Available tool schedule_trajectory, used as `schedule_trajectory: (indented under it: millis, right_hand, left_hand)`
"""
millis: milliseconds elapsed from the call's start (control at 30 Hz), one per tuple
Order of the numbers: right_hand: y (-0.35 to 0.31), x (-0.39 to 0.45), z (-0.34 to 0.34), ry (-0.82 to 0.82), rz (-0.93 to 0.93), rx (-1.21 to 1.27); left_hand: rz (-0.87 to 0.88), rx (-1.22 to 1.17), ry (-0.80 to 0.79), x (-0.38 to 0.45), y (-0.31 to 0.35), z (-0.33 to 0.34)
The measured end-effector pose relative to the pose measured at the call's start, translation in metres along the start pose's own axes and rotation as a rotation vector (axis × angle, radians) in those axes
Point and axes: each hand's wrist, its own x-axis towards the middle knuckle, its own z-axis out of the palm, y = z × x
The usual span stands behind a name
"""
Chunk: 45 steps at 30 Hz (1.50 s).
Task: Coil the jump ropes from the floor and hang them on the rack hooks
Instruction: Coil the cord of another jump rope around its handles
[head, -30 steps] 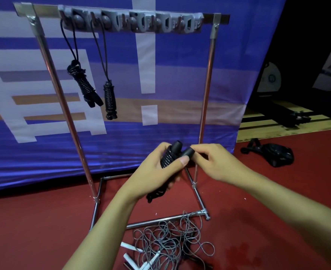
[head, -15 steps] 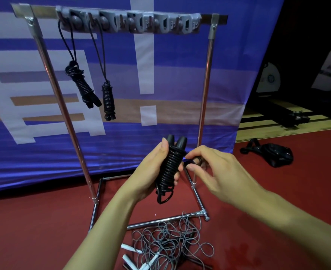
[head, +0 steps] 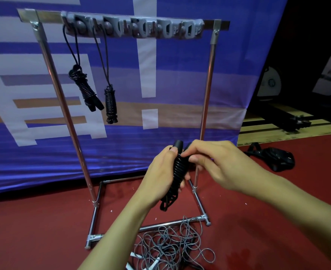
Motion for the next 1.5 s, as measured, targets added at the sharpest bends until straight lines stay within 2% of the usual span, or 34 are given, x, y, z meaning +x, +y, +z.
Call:
schedule_trajectory:
  millis: [167,300,433,500,800,967,1200,1300,1500]
  right_hand:
    - [-0.001,0.004,0.007,0.088,-0.064,-0.065]
    - [0.001,0.001,0.009,0.149,-0.156,-0.160]
    - [0.000,-0.005,0.016,0.053,-0.208,-0.152]
    - [-0.002,-0.003,0.016,0.057,-0.168,-0.114]
    - [-0.023,0.008,0.017,0.294,0.204,0.079]
    - [-0.025,0.010,0.018,0.288,0.250,0.070]
    - [-0.021,0.015,0.019,0.320,0.257,0.026]
    - [-0.019,0.017,0.014,0.191,0.229,0.057]
    - [-0.013,0.029,-0.005,-0.157,0.233,-0.174]
  left_hand:
    - [0.024,0.054,0.067,0.001,0.001,0.003]
    - [0.001,-0.027,0.065,0.002,0.004,0.001]
    - [0.009,-0.056,0.029,-0.001,0.005,-0.006]
    - [0.024,-0.016,0.010,-0.003,0.004,-0.004]
    - [0.094,-0.013,0.033,-0.005,0.003,-0.007]
    - [0.138,0.087,0.034,-0.005,0.002,-0.009]
    - [0.137,0.012,-0.037,-0.004,0.000,-0.012]
    - [0.145,0.031,-0.069,-0.005,0.000,-0.016]
    - [0.128,0.051,-0.123,-0.008,0.000,-0.015]
